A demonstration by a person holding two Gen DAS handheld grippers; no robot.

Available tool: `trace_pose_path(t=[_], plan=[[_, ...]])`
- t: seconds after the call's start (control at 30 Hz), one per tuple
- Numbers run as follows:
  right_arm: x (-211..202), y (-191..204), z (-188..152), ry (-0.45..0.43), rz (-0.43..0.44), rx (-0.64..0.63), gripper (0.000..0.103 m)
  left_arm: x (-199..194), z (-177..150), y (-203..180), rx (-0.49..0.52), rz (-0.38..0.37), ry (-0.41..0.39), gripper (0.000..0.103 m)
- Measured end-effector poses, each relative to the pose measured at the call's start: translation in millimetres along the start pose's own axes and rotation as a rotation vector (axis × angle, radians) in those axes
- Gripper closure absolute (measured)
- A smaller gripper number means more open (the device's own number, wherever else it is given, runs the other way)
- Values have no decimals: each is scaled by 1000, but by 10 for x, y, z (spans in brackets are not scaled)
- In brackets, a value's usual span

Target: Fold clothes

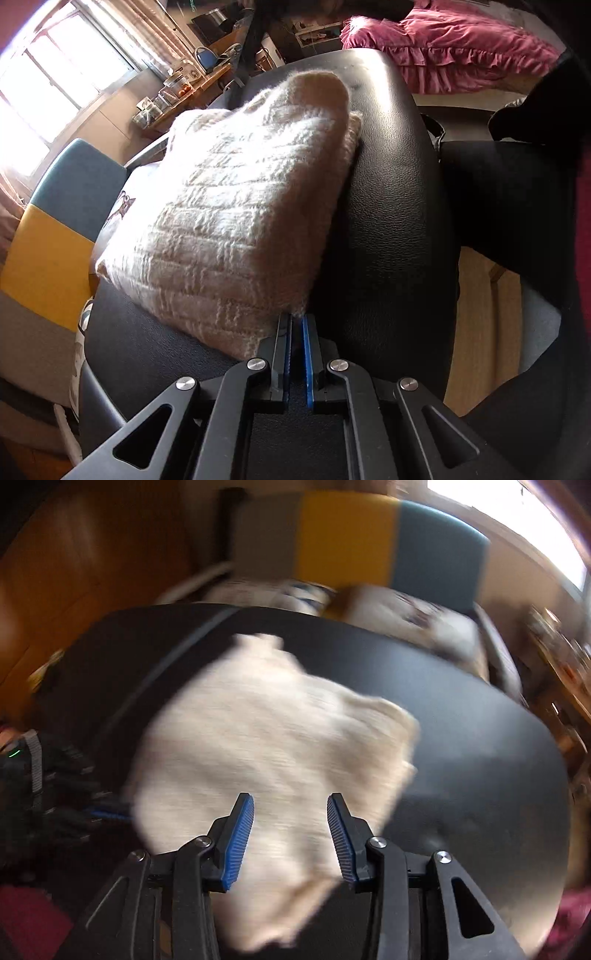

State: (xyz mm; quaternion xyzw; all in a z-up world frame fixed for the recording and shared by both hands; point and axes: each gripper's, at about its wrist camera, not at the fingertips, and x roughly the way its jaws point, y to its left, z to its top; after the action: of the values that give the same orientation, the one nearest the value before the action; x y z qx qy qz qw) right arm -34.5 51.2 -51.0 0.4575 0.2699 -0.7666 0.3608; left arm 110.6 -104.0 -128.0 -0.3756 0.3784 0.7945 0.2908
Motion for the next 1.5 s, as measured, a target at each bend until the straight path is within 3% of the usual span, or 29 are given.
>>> trace_pose_path(t=[0.13, 0.17, 0.37, 0.43, 0.5, 0.63, 0.77, 0.9, 0.97, 1.1, 1.23, 1.27, 1.43, 1.5], plan=[[232, 573, -63, 113, -55, -229, 65, 6, -26, 27, -32, -13, -7, 98], [274, 558, -118, 124, -51, -220, 66, 0, -40, 36, -42, -17, -8, 98], [235, -56, -463, 61, 41, 64, 65, 60, -140, 48, -90, -39, 11, 98], [174, -214, -539, 29, 68, 144, 64, 30, -158, 115, -150, -67, 11, 99], [105, -357, -594, -1, 105, 219, 64, -80, -154, 225, -217, -109, 4, 99], [-140, -620, -562, -84, 202, 332, 64, -404, -133, 657, -486, -234, -139, 98], [-320, -910, -344, -169, 233, 379, 64, -458, -20, 1129, -702, -272, -276, 98], [-75, -1098, 124, -185, 252, 393, 64, -291, 165, 1576, -869, -252, -354, 95], [105, -1199, 273, -165, 254, 408, 64, -152, 233, 1764, -938, -246, -355, 93], [729, -1447, 276, -47, 161, 502, 67, 203, 439, 2025, -995, -222, -300, 92], [841, -1532, 28, -108, 197, 562, 68, 692, 566, 1991, -996, -213, -116, 91], [831, -1532, 10, -116, 200, 561, 68, 750, 570, 1948, -985, -202, -105, 91], [699, -1559, 36, -138, 227, 554, 68, 711, 530, 1986, -1041, -218, -135, 91], [512, -1518, 38, -188, 245, 519, 67, 637, 535, 2023, -1063, -213, -161, 89]])
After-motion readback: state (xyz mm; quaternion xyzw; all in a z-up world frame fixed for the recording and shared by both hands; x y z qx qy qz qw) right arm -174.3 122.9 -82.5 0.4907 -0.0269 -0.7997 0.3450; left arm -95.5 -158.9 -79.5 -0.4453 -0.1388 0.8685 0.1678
